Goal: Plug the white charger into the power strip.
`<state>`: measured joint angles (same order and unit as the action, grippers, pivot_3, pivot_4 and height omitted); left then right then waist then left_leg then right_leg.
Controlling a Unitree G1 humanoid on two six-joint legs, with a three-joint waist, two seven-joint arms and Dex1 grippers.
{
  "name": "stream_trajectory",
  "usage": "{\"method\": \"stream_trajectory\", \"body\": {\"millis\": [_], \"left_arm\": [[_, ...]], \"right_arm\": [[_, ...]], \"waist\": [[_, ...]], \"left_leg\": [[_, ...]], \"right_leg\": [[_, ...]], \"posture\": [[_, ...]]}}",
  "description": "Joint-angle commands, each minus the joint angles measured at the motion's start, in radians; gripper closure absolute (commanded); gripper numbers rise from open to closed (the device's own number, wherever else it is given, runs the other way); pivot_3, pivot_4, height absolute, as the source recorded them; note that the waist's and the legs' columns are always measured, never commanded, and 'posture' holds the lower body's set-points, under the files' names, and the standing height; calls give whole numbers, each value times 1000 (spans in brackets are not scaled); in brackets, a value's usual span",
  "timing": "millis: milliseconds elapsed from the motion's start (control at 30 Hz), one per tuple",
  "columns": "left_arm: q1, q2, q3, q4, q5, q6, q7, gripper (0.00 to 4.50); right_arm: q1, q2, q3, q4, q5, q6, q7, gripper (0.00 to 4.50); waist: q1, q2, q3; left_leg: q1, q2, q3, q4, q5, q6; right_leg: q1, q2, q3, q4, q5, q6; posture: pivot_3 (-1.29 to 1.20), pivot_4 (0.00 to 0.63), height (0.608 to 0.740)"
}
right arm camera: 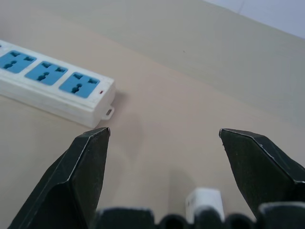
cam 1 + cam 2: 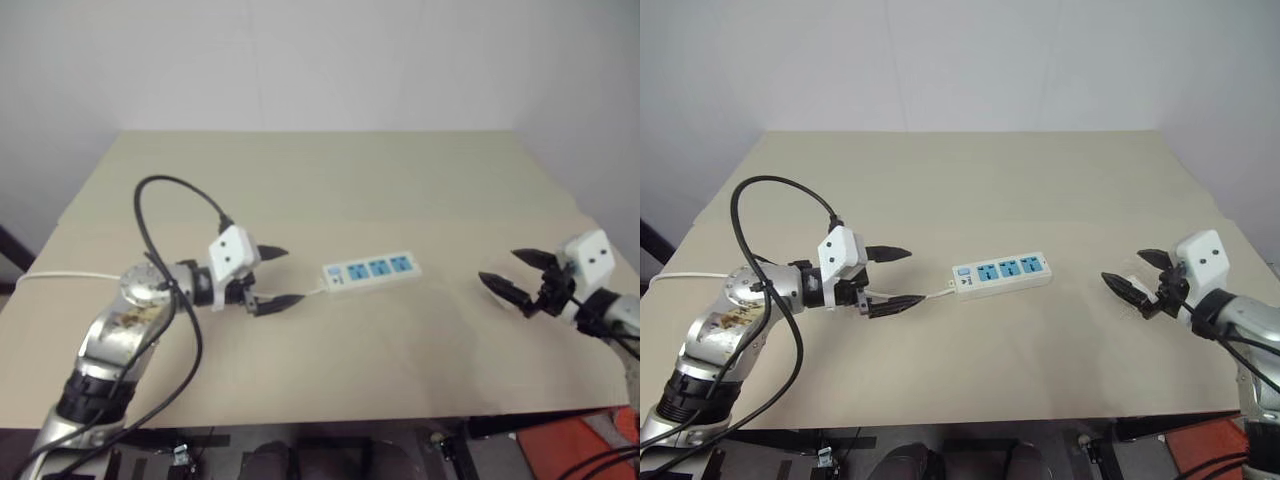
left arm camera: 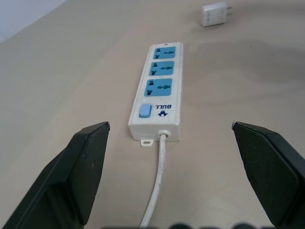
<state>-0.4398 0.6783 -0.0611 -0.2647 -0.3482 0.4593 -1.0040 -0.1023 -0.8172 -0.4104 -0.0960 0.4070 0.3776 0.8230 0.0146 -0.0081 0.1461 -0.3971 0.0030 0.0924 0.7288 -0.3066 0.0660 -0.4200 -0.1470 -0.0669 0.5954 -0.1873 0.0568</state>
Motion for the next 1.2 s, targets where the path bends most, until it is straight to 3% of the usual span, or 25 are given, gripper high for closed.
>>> {"method": "stream_trajectory", "body": {"millis": [33, 400, 533, 700, 1033, 1200], "left_arm": [[-66, -12, -30, 63, 16, -63, -37, 21], [-302, -116, -186, 484, 176, -334, -156, 21], [-351, -194, -164, 652, 201, -433, -114, 21], [-361, -290, -142, 771, 189, -508, -106, 21], [-343, -373, -175, 970, 310, -666, -39, 21], [-363, -444, -131, 1111, 297, -733, 3, 21]], "right_arm": [[21, -56, -68, -78, 29, 33, 16, 157], [-124, -185, -30, -135, 152, 224, 86, 157], [-129, -181, -32, -182, 155, 246, 72, 157], [-130, -155, -42, -208, 156, 255, 25, 157], [-115, -136, -29, -254, 181, 259, 8, 157], [-108, -143, -37, -249, 183, 258, 24, 157]], "waist": [[-2, 0, 0], [-3, 0, 0], [1, 0, 0], [4, -1, 1], [-1, -1, 1], [4, -1, 1]], "left_leg": [[0, 0, 0, 0, 0, 0], [1, -1, 1, -1, 0, 1], [0, -1, 0, 0, 0, 2], [-4, -2, -1, 1, 0, 3], [-3, -2, -1, 1, 0, 4], [-4, -2, -1, 1, -1, 5]], "right_leg": [[0, 0, 0, 0, 0, 0], [0, 0, 1, 0, 0, 0], [1, 0, 0, 0, 0, 0], [-1, -1, -2, 1, 1, 1], [-1, -1, -1, 0, 1, 1], [-1, -2, -1, 0, 1, 1]], "posture": [[0, 150, 740], [0, 150, 740], [0, 150, 740], [0, 150, 740], [0, 150, 740], [0, 150, 740]]}}
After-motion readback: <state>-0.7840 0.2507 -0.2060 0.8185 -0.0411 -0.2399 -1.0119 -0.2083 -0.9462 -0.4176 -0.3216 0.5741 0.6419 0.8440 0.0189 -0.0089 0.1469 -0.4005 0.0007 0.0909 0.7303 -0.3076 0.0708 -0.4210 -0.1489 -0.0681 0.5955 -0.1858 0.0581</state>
